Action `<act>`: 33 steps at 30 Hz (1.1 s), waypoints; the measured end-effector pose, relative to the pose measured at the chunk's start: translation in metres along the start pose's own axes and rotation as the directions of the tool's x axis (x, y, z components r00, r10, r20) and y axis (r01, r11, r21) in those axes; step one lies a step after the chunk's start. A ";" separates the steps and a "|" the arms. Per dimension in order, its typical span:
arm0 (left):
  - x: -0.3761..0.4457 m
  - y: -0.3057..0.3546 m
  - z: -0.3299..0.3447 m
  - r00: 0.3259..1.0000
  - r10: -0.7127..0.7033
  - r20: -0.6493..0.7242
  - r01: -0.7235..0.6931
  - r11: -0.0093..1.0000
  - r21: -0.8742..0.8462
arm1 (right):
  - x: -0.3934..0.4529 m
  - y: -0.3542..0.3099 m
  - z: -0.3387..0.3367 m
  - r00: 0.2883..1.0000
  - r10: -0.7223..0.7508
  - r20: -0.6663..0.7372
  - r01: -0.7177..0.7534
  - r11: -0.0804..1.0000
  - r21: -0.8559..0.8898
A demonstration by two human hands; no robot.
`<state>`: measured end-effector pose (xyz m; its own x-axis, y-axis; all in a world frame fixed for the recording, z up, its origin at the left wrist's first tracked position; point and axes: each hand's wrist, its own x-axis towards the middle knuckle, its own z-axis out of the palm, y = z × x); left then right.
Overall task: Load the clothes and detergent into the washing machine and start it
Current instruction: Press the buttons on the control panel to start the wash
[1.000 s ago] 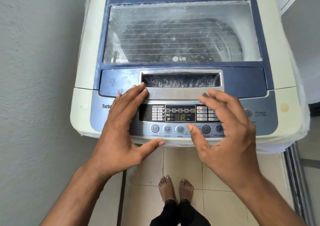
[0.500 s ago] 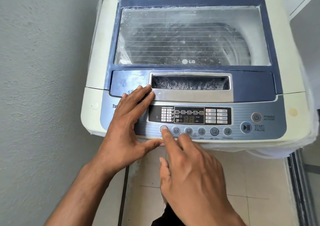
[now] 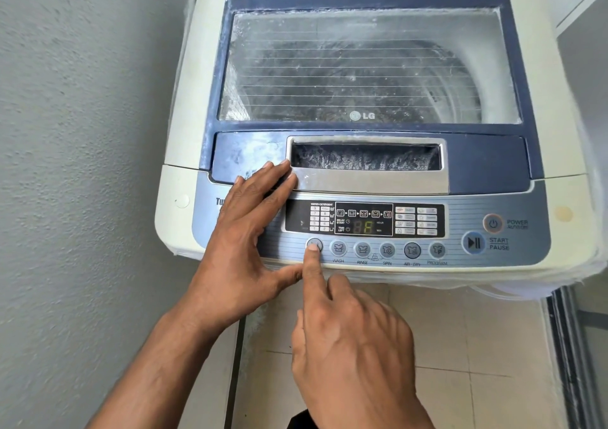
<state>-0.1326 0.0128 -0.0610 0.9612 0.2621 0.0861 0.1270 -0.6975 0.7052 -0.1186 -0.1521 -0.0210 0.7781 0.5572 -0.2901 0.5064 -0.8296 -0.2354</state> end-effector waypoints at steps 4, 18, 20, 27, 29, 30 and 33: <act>-0.001 0.001 0.001 1.000 -0.004 -0.003 0.004 1.000 -0.001 | 0.000 0.001 0.002 1.000 -0.006 0.001 0.006 1.000 -0.015; 0.000 -0.001 0.001 1.000 0.017 0.007 -0.017 1.000 0.006 | 0.005 0.028 -0.003 0.990 -0.118 -0.078 0.125 0.987 0.099; 0.000 -0.001 0.001 1.000 0.025 0.006 -0.025 1.000 0.009 | 0.004 0.044 -0.001 0.974 -0.181 -0.136 0.201 0.967 0.154; -0.002 0.004 0.002 0.999 0.048 -0.001 -0.048 0.998 0.031 | 0.012 0.086 -0.004 0.902 -0.099 -0.419 0.308 0.830 0.466; -0.003 0.013 0.003 0.998 0.048 -0.031 -0.048 0.999 -0.013 | 0.017 0.093 -0.009 0.877 -0.041 -0.479 0.311 0.807 0.502; -0.003 0.019 0.006 0.997 0.047 -0.059 -0.051 0.997 -0.056 | 0.020 0.095 -0.011 0.865 -0.016 -0.502 0.317 0.792 0.521; -0.003 0.037 0.018 0.991 0.066 -0.119 -0.087 0.979 -0.186 | 0.032 0.101 -0.014 0.839 0.004 -0.545 0.358 0.749 0.558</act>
<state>-0.1262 -0.0259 -0.0477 0.9314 0.2933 0.2154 -0.0050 -0.5816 0.8134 -0.0374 -0.2191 -0.0411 0.8573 0.4438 0.2611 0.4506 -0.4012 -0.7975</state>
